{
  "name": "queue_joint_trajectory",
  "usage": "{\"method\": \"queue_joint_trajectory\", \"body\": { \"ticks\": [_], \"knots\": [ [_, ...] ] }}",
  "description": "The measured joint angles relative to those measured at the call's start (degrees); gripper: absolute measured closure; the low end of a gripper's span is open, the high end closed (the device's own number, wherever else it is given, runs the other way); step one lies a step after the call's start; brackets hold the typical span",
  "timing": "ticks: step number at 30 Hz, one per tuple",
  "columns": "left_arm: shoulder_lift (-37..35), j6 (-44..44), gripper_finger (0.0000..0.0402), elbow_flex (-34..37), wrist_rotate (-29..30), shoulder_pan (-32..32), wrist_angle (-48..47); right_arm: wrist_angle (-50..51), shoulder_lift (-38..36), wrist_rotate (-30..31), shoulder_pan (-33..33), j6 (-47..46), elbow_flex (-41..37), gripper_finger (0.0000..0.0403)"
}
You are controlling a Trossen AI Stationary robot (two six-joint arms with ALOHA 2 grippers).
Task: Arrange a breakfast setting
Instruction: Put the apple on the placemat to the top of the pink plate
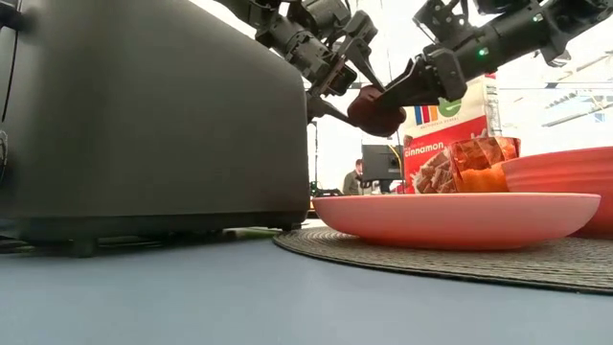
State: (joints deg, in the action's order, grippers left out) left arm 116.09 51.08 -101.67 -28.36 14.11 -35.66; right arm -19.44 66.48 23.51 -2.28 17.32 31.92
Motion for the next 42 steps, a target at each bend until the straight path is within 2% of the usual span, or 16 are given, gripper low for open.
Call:
{"method": "queue_joint_trajectory", "body": {
  "ticks": [9,19,42],
  "knots": [
    [0.0,0.5,0.0131,0.1,-0.9,0.0,2.6,0.4,-0.1,0.3,0.0,0.0,0.0,0.0114],
    [0.0,-1.0,0.0131,0.1,-0.8,0.0,2.9,0.5,-0.1,0.5,0.0,0.0,0.0,0.0140],
    [0.0,-3.0,0.0124,0.1,0.4,0.0,2.8,0.6,0.0,0.6,0.0,-0.1,0.0,0.0144]
  ]
}}
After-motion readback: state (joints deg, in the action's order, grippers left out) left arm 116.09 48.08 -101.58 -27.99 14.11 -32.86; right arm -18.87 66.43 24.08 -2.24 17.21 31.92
